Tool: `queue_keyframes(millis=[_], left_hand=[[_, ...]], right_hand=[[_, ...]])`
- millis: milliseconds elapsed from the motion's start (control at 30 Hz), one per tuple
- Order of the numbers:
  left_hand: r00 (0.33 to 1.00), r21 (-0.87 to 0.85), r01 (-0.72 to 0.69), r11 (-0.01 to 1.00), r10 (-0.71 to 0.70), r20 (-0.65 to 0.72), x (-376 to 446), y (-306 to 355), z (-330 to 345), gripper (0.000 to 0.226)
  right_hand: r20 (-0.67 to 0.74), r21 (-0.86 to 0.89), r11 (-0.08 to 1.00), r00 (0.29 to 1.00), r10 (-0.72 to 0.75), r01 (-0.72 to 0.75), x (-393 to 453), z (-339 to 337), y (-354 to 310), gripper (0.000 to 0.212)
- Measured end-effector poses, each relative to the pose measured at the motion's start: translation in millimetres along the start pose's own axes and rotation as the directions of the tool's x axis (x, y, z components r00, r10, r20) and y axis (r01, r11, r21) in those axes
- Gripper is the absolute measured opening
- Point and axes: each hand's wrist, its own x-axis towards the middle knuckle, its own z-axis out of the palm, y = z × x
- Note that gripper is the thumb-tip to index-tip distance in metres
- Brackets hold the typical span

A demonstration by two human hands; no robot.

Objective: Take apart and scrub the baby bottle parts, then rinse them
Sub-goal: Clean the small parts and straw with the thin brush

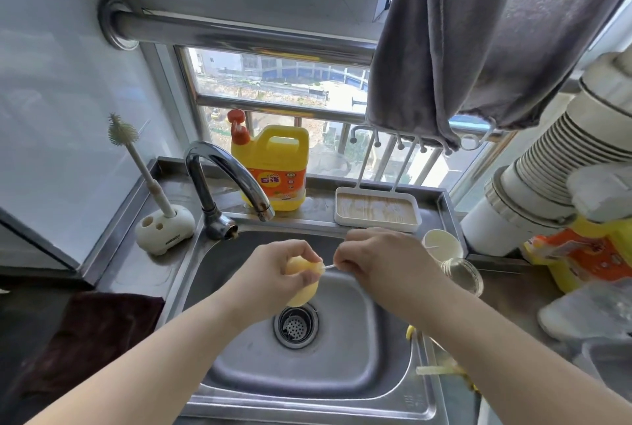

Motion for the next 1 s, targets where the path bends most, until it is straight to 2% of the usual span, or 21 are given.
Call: queue_keyframes(millis=[133,233,367,467,600,700,833,1000], left_hand=[[1.0,-0.02,-0.003,1.0,0.003,-0.007,2.1,-0.3,-5.3,0.008],[1.0,0.002,-0.005,1.0,0.005,-0.004,3.1,-1.9,-6.5,0.012],[1.0,0.002,-0.01,1.0,0.01,-0.006,3.1,-0.1,-6.8,0.006],[1.0,0.001,-0.008,1.0,0.008,-0.009,3.3,-0.5,-5.6,0.005],[1.0,-0.007,0.005,1.0,-0.005,-0.023,4.5,1.3,-5.3,0.007],[0.999,0.032,0.01,0.999,-0.009,-0.038,6.0,2.2,-4.7,0.019],[0.998,0.025,0.026,0.999,-0.025,-0.053,6.5,6.2,-5.4,0.021],[0.996,-0.026,0.055,0.998,-0.057,-0.075,8.2,8.6,-2.4,0.02]], right_hand=[[0.036,0.083,0.989,0.993,0.117,-0.119,3.0,-10.0,14.0,0.013],[0.056,0.047,0.996,0.996,0.068,-0.07,3.9,-5.3,6.6,0.015],[0.019,0.081,0.988,0.991,0.131,-0.132,6.0,-5.4,11.0,0.012],[0.001,0.037,0.998,0.999,0.048,-0.048,5.2,0.0,4.2,0.013],[-0.016,0.095,0.985,0.989,0.15,-0.147,5.9,-7.8,12.2,0.011],[0.021,0.061,0.993,0.995,0.101,-0.102,4.4,-2.2,3.2,0.011],[0.009,0.126,0.976,0.984,0.175,-0.175,5.3,-9.0,9.9,0.01],[0.052,0.1,0.982,0.987,0.154,-0.159,3.9,-7.0,4.8,0.011]])
